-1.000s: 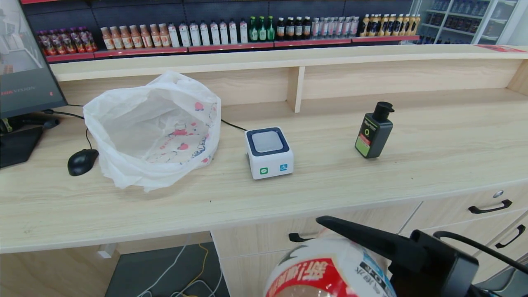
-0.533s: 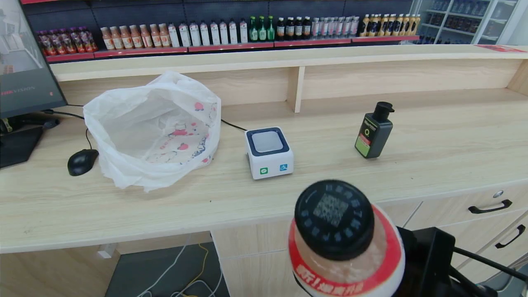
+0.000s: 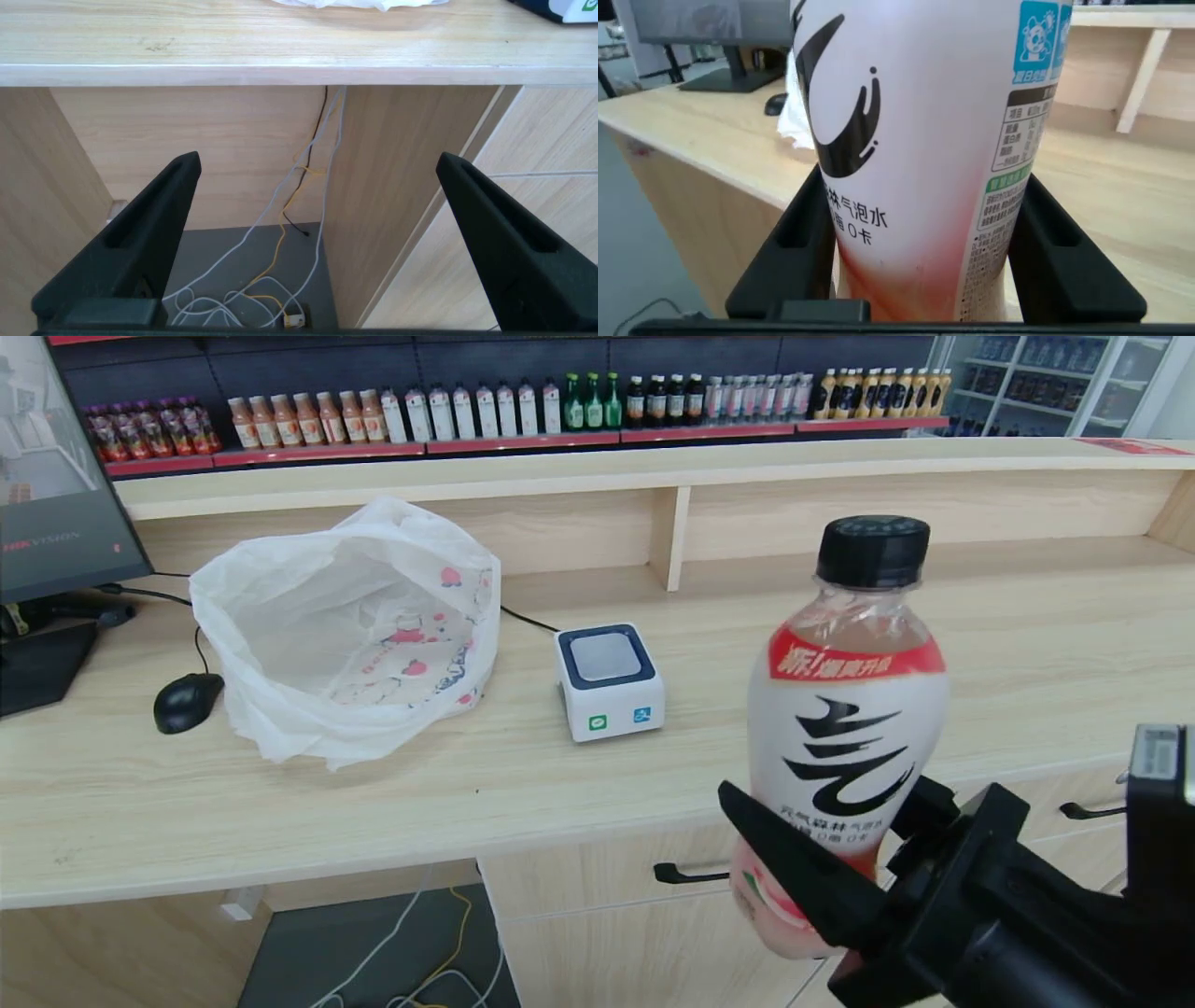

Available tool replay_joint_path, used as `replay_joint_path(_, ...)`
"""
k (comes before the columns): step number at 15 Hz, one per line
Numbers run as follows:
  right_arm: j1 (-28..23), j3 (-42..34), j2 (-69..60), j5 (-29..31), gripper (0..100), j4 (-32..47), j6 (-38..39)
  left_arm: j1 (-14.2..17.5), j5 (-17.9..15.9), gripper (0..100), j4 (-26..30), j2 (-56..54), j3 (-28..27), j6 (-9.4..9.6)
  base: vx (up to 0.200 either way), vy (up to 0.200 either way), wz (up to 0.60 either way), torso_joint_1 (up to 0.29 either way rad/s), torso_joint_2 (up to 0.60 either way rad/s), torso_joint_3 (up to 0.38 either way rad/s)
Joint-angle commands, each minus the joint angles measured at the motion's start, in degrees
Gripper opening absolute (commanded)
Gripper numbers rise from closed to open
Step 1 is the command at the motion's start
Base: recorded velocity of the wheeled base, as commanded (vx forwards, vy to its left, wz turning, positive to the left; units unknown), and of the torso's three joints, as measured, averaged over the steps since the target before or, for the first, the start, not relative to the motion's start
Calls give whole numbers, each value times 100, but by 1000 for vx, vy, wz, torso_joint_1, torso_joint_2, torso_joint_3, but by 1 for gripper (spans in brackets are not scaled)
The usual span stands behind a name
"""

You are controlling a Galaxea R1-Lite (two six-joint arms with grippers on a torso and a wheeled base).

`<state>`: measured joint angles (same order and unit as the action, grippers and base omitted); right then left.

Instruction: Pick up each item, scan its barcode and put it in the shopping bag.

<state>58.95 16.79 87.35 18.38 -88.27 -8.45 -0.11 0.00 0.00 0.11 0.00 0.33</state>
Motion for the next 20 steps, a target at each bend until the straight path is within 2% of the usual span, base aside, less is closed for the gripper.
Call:
replay_joint_path(1, -499, 141, -7, 7, 0, 29, 309, 2, 0, 100, 0, -2, 0, 2, 0, 0, 0, 0, 0, 0)
replay_joint_path(4, -1598, 659, 116, -160, 0, 56, 1029, 2, 0, 100, 0, -2, 0, 2, 0, 0, 0, 0, 0, 0)
replay_joint_path(6, -2151, 765, 142, -353, 0, 56, 1135, 2, 0, 100, 0, -2, 0, 11, 0, 0, 0, 0, 0, 0)
replay_joint_path(12, -2468, 1398, 309, -344, 0, 12, 1144, 2, 0, 100, 0, -2, 0, -7, 0, 0, 0, 0, 0, 0)
replay_joint_path(15, -2503, 1468, 318, -344, 0, 3, 1170, 2, 0, 100, 0, -2, 0, -7, -200, 0, 0, 9, 1, -1)
replay_joint_path(19, -2503, 1600, 424, -353, 0, 3, 1170, 2, 0, 100, 0, -2, 0, -15, 0, 0, 0, 0, 0, 0)
replay_joint_path(20, -2503, 1600, 432, -362, 0, 3, 1170, 2, 0, 100, 0, -2, 0, -7, 0, 200, 0, 17, 12, 2)
